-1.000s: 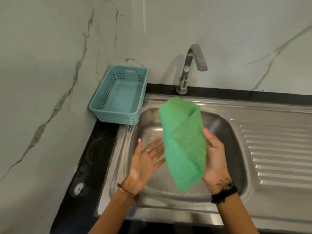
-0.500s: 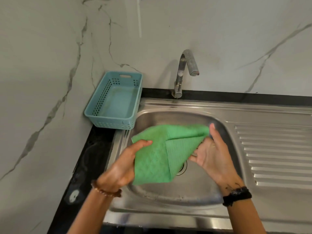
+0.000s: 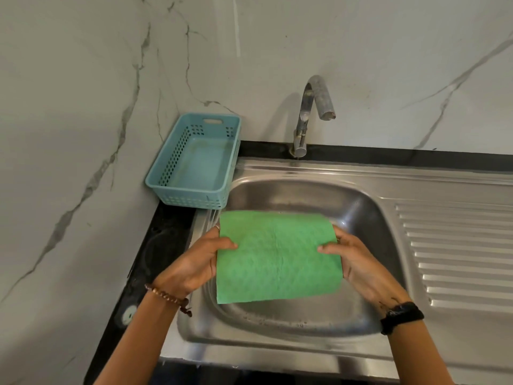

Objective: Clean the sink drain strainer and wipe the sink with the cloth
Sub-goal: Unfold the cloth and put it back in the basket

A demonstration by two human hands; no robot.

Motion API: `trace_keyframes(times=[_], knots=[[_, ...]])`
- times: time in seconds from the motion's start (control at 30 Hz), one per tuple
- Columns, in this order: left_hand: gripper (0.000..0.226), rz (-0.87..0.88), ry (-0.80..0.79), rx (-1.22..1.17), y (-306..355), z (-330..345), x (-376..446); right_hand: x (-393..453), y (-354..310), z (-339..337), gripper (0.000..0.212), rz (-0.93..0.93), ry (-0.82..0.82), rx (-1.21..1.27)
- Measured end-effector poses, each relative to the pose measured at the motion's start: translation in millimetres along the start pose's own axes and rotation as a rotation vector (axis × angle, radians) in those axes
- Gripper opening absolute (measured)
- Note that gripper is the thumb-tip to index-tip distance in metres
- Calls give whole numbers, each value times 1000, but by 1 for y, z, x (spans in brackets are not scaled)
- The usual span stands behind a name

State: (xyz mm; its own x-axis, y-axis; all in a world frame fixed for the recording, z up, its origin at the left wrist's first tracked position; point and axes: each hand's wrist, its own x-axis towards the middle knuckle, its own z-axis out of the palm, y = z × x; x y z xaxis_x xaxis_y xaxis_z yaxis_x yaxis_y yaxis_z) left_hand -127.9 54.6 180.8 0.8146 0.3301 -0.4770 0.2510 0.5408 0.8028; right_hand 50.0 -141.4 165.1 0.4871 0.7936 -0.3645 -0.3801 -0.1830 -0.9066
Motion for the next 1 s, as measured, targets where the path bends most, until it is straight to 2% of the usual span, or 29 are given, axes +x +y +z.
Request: trace_keyframes(times=[0.07, 0.13, 0.2, 0.3, 0.4, 0.5, 0.57, 0.63, 0.73, 0.87, 0.93, 1.0], knots=[[60, 58, -116, -12, 11, -1, -2, -2, -13, -6, 61, -82, -71, -41], [64, 104, -197, -66, 22, -2, -5, -4, -27, -13, 69, -139, -124, -51], [65, 101, -212, -123, 24, -2, -4, -4, -34, -18, 67, -144, -137, -91], [65, -27, -174, -137, 5, 2, 2, 1, -24, -17, 59, -44, -68, -205], [65, -134, -149, -79, -10, 9, 5, 3, -14, -11, 55, 54, -68, -351], [65, -113, -107, 8, -1, 26, 8, 5, -18, 8, 55, -30, -16, -453], [57, -83, -137, 49, 12, 49, 4, 6, -21, 30, 49, -115, 22, -522], [43, -69, -174, 52, 21, 77, -1, 3, -19, 58, 40, -175, 25, -488], [71, -72, -114, 41, 24, 104, -8, -1, -14, 83, 34, -220, 78, -379], [88, -100, -117, 38, 30, 96, -13, 4, -12, 73, 26, -193, 80, -201], [85, -53, -64, 89, 32, 81, -13, 4, -13, 66, 24, -154, 73, -142], [60, 47, 26, 141, 27, 71, -13, 5, -12, 59, 26, -122, 90, -81]])
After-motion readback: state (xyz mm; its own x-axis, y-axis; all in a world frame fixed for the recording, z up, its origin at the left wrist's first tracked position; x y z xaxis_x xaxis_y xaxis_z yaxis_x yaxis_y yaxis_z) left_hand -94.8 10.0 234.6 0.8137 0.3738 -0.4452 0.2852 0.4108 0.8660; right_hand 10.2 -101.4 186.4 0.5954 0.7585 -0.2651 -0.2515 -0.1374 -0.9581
